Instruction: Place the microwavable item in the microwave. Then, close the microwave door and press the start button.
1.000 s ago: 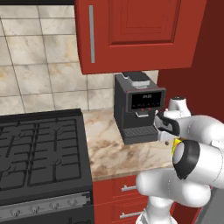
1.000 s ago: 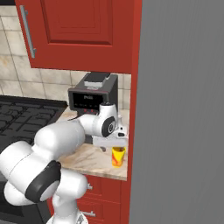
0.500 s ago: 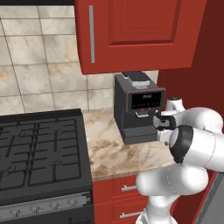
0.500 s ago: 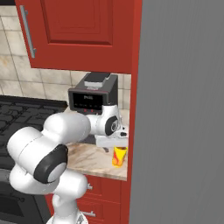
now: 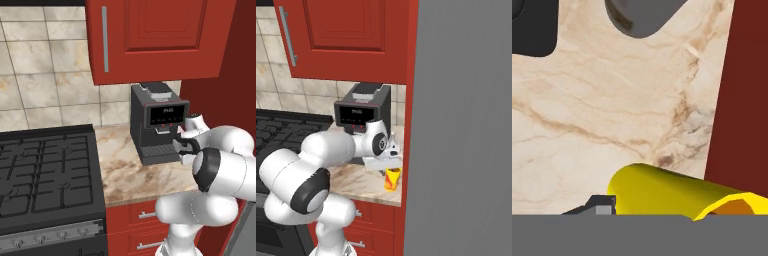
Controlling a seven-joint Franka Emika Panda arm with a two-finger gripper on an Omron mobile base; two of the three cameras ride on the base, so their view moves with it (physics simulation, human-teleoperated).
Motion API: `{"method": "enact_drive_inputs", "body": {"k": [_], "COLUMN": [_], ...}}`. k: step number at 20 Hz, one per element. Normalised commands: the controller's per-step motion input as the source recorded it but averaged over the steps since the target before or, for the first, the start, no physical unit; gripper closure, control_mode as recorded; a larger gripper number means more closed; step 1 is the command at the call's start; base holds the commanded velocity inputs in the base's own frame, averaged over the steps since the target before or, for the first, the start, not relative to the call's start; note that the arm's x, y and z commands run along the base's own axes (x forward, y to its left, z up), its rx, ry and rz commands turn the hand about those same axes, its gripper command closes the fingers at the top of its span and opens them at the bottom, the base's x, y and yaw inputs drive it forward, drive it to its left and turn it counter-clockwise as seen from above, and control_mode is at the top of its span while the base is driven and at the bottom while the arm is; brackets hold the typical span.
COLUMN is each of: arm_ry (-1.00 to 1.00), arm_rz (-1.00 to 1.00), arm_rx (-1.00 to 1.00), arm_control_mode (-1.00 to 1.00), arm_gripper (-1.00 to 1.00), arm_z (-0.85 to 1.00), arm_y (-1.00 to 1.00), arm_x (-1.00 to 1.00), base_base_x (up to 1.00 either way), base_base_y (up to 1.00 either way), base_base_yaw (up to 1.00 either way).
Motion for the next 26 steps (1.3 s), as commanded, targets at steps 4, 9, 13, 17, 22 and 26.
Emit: {"method": "enact_drive_inputs", "body": {"k": [4,9,13,17,22,26], "arm_ry": [-0.11,-0.14,-0.11,-0.05,-0.06,0.03], "arm_rz": [0.00,0.00,0.01,0.08,0.11,0.13], "arm_rx": [-0.02,0.00,0.00,0.00,0.00,0.01], "arm_control_mode": [-1.00,-1.00,-1.00,-1.00,-1.00,-1.00], "arm_gripper": [1.00,1.00,1.00,1.00,1.00,1.00], "arm_z": [-0.11,0.03,0.40,0.69,0.95,0.86], "arm_y": [0.00,0.13,0.35,0.48,0.49,0.62], "arm_x": [-0.47,-0.60,-0.16,-0.01,0.00,-0.05], "base_base_x": [0.00,0.00,0.00,0.00,0.00,0.00], "base_base_y": [0.00,0.00,0.00,0.00,0.00,0.00], "base_base_yaw": [0.00,0.00,0.00,0.00,0.00,0.00]}}
